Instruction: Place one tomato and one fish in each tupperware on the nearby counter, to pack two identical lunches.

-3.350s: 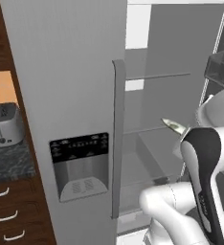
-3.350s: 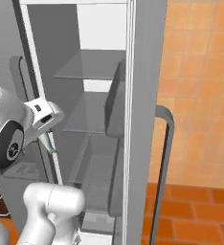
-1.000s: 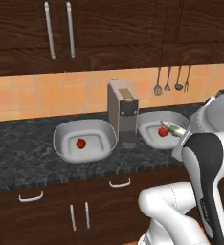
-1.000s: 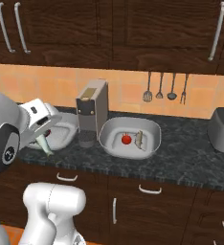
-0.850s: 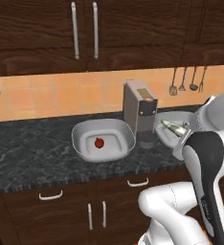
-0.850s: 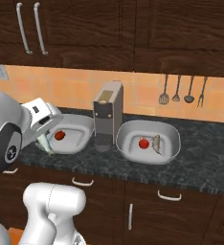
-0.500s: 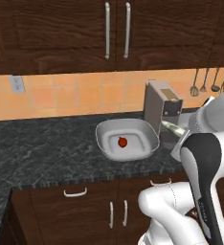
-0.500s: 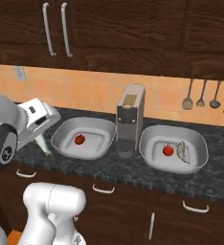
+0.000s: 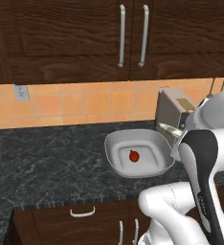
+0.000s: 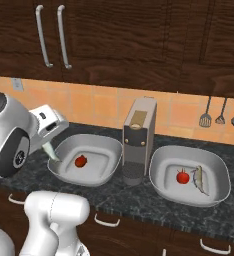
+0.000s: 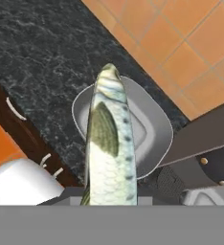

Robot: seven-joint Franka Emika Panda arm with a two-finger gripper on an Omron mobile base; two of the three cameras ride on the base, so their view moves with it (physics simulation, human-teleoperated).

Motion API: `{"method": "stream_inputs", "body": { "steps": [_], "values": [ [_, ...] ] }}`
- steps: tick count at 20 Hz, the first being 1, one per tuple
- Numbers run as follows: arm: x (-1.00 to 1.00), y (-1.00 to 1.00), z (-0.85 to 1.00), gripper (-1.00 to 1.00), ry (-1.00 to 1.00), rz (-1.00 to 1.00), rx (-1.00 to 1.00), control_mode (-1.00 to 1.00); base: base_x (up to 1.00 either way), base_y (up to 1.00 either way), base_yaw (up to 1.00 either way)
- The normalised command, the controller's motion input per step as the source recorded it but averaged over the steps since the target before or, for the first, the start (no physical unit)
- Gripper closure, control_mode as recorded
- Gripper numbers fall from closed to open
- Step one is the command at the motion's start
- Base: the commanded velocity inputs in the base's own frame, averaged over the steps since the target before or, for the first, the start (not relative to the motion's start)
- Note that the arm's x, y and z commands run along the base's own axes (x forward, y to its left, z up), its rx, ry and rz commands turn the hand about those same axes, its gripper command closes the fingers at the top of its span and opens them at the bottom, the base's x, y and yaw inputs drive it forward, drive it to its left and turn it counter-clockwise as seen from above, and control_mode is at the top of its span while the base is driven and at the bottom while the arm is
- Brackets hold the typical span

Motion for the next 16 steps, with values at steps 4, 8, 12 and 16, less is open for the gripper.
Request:
{"method": "stream_inputs", "body": {
  "steps": [4,8,12,16],
  "values": [
    [0.5,0.12,-0.81,1.0,0.0,0.05,0.0,-1.0,0.0,0.0,0.0],
    [0.58,0.0,-0.75,1.0,0.08,0.04,0.0,-1.0,0.0,0.0,0.0],
    [0.87,0.0,-0.55,1.0,0.18,0.01,0.0,-1.0,0.0,0.0,0.0],
    [0.85,0.0,-0.55,1.0,0.08,0.02,0.0,-1.0,0.0,0.0,0.0]
  ]
}}
